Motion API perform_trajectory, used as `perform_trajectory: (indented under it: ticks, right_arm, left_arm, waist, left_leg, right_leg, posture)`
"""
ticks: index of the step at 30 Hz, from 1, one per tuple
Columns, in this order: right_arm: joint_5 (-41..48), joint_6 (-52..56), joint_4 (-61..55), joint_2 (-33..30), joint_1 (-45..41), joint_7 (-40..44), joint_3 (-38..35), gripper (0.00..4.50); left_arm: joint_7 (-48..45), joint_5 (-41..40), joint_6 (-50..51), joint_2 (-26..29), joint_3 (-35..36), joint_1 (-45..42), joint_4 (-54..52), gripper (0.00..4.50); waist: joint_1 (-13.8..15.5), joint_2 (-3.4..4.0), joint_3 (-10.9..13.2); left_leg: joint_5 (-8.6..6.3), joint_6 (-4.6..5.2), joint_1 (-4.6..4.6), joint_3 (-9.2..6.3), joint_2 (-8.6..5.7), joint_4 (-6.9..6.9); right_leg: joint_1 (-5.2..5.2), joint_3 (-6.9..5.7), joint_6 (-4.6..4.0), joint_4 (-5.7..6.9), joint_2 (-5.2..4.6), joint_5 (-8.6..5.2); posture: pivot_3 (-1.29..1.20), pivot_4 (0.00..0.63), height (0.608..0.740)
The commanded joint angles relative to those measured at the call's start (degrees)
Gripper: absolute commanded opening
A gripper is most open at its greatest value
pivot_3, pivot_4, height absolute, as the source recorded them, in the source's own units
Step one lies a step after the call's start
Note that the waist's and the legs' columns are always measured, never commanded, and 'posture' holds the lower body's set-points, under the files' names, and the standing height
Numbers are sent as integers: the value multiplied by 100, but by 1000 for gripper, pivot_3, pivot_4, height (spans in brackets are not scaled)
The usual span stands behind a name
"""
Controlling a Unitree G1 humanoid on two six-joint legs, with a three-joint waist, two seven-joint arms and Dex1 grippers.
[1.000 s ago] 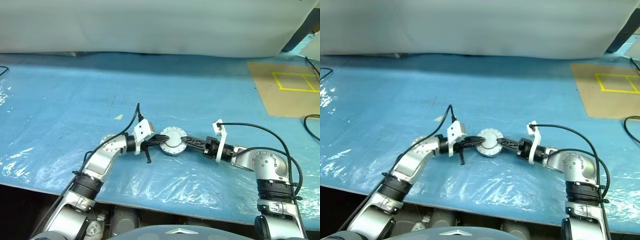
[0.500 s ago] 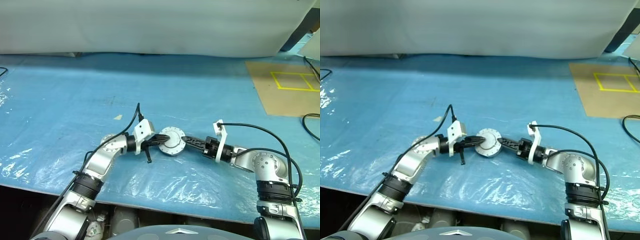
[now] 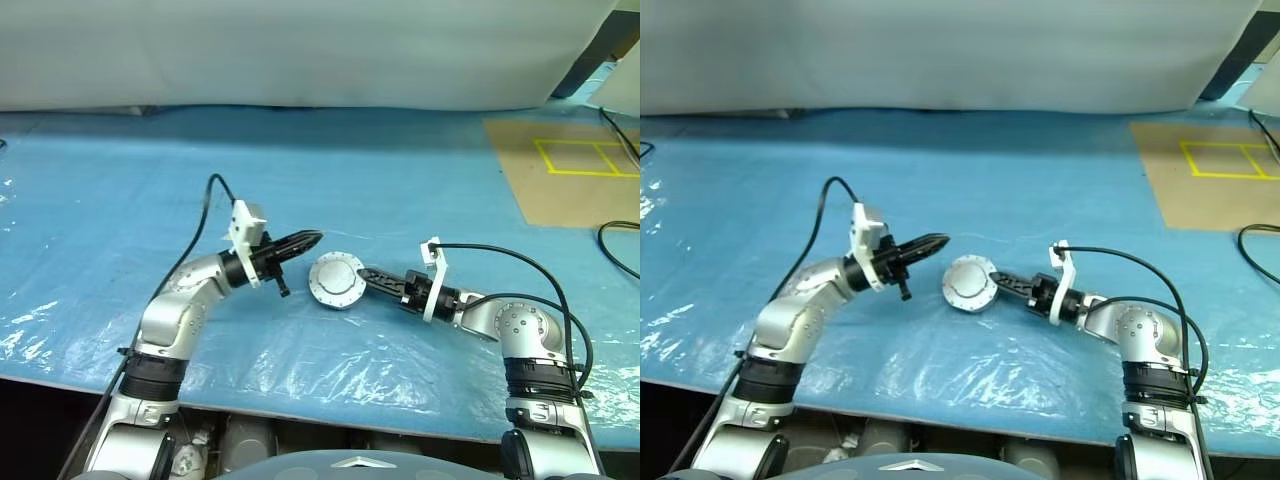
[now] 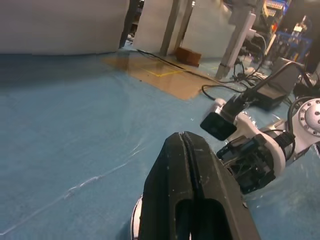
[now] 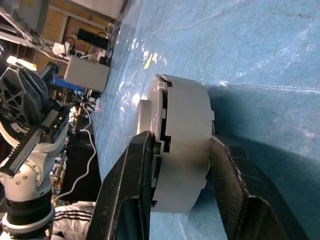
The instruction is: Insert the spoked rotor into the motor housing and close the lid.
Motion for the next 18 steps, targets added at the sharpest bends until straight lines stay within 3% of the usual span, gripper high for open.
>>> perform_trajectory:
  ticks: [1,5,11,18]
  right_arm:
    - [160,307,121,148,-49,-301,-184,1328]
    - [443,542,296,304,-319,-512,-536,1324]
    - [939,902,153,599,-707,-831,-927,1324]
    - [926,1060,162,773,-737,-1081,-947,1324]
  left_arm:
    - [59,-441,351,126,329,159,-261,0]
    - [174,-1196,1143,183,652,352,-331,0]
    - [578,-2949,2522,107,1303,564,-352,0]
    - [1030,-3366,2734,62,1622,603,-104,0]
  waist:
    - [-24,1,3]
    - [-27,6,15]
    - [-12,8,39]
    - [25,5,56]
  left_leg:
    - [0,0,-1,0,0,0]
    - [1,-1,-15,-1,1,-1]
    - [1,-4,-33,3,-2,-1]
    - [-2,-11,-56,2,-4,-3]
  right_leg:
    - [0,1,0,-1,0,0]
    - [-16,1,0,0,2,0]
    - [-29,0,3,5,3,3]
    - [-42,-6,24,5,5,15]
  posture:
    - [0,150,740]
    - [0,150,740]
    - [0,150,740]
    - [0,150,740]
